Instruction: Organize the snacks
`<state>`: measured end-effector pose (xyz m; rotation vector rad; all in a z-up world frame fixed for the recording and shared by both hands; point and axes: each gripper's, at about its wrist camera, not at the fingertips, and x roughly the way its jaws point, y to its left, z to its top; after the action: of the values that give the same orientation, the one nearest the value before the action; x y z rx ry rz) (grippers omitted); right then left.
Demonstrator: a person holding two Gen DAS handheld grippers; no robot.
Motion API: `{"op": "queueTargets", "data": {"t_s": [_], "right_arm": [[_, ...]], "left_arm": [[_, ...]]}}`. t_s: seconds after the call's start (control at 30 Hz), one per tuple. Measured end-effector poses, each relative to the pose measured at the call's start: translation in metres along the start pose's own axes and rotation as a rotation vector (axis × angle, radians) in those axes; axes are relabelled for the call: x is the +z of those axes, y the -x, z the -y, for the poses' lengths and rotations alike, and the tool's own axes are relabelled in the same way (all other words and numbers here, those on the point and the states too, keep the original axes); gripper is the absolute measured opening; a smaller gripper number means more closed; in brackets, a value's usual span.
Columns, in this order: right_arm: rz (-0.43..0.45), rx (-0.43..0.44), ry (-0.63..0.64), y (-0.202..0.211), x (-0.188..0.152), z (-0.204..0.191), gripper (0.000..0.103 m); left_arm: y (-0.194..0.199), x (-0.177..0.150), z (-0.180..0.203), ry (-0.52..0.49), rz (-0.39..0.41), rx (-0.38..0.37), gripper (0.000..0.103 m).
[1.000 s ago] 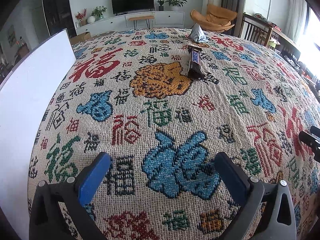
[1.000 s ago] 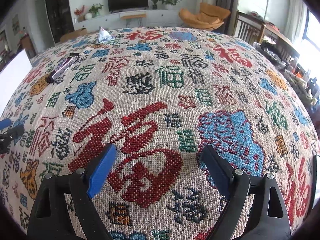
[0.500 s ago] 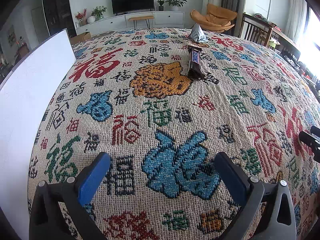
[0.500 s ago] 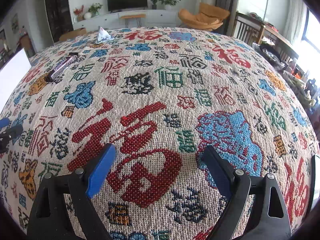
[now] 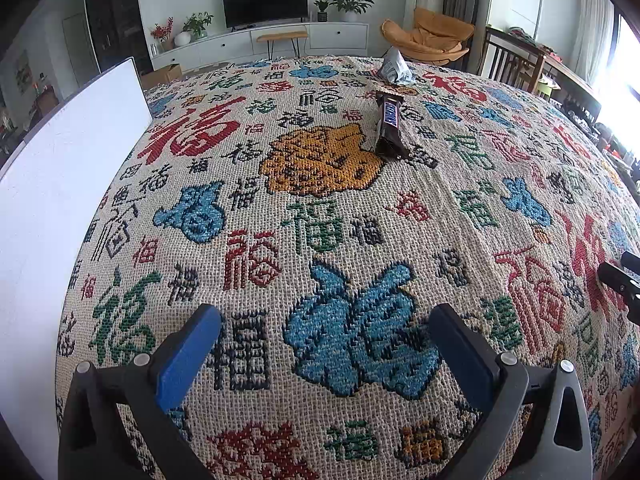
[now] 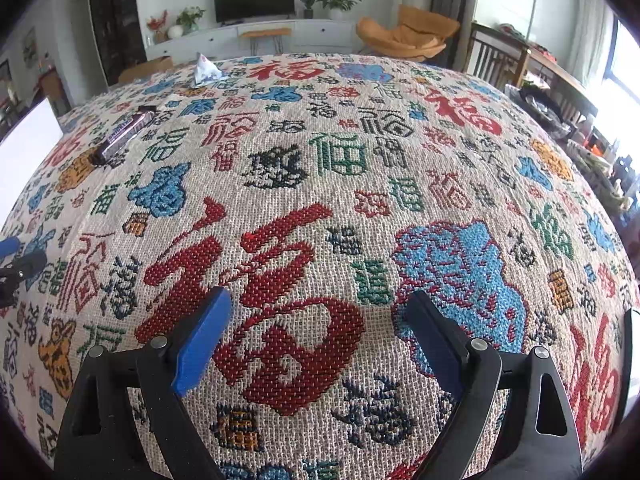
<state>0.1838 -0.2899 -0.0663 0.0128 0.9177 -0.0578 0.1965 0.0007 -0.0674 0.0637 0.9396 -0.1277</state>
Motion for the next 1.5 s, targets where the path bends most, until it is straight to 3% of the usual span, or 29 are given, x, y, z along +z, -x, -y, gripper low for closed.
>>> {"op": "queueTargets", "data": {"t_s": [1.37, 1.5], "right_arm": [[-0.002, 0.004, -0.004, -0.0002, 0.0002, 0.0007, 0.091], [-0.002, 0.006, -0.007, 0.0002, -0.0001, 0.0000, 0.091]], "left_arm": [[-0.0001, 0.0004, -0.0006, 0.000, 0.000, 0.000, 0.103], [0.0003, 0.0015, 0.0008, 0.030, -0.047, 0.021, 0.103]]}}
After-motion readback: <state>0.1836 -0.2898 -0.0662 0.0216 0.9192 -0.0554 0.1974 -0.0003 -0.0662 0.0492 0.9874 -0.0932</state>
